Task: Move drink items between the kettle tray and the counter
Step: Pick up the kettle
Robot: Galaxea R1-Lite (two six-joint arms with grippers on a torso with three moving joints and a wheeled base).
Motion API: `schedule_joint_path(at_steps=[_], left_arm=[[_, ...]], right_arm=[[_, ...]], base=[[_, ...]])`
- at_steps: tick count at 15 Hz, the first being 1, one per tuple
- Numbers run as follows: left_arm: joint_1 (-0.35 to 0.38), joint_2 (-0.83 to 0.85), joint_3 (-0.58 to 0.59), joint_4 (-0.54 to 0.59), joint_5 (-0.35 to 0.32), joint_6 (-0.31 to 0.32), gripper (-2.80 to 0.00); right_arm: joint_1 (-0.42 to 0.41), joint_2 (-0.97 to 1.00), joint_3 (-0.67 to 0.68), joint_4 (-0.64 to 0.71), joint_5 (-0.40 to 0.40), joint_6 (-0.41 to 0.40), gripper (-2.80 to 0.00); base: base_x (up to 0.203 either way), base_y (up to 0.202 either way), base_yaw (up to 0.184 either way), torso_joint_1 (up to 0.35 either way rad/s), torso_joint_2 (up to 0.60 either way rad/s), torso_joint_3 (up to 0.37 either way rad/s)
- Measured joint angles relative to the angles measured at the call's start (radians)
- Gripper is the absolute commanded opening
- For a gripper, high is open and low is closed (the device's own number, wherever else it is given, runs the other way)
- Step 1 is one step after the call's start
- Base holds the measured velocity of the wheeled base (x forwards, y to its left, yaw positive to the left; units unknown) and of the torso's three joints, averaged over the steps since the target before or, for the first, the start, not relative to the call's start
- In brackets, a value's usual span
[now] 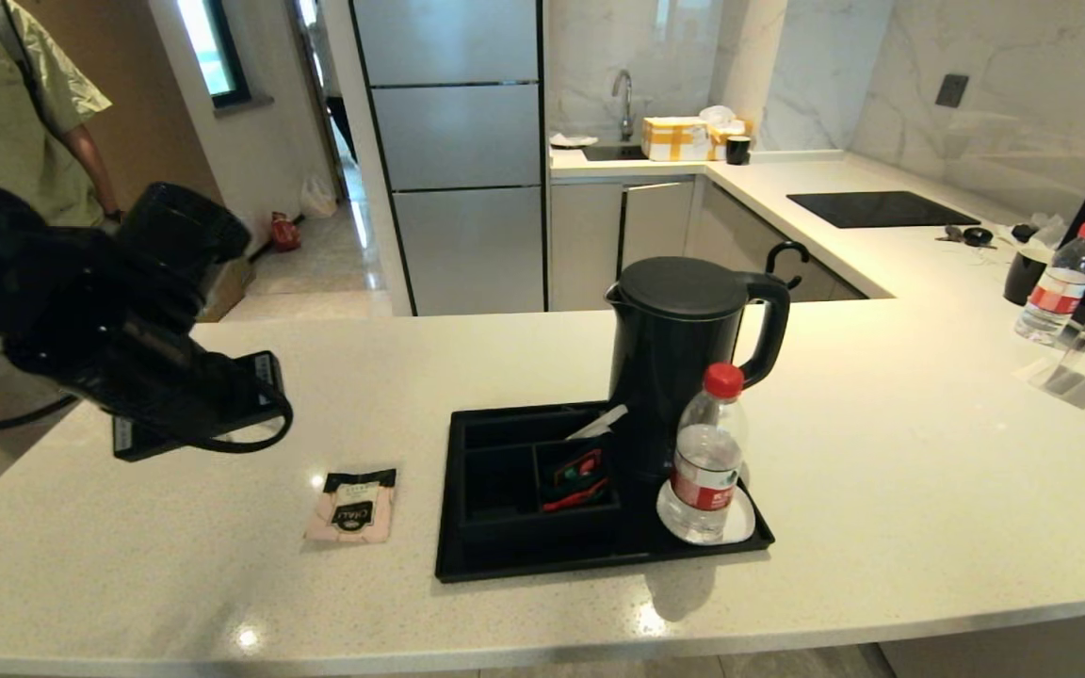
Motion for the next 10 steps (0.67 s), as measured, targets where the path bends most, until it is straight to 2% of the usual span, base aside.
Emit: schedule_joint_path(at_steps=[4, 6, 10], left_arm=[[0.001, -0.194, 0.006, 0.121, -0.002, -0.095, -2.80], [0.029, -0.307, 0.013, 0.187, -0.013, -0.123, -2.80], [0.182, -0.626, 0.017, 0.399, -0.107, -0.139, -2.80]], right_arm=[[0.000, 0.000, 0.000, 0.000, 0.000, 0.000, -2.80], [0.000, 0.000, 0.000, 0.000, 0.000, 0.000, -2.80], [0.000, 0.000, 0.000, 0.000, 0.000, 0.000, -2.80]], base=[[0.000, 0.000, 0.000, 0.000, 0.00, 0.000], [0.000, 0.000, 0.000, 0.000, 0.00, 0.000], [0.000, 0.000, 0.000, 0.000, 0.00, 0.000]])
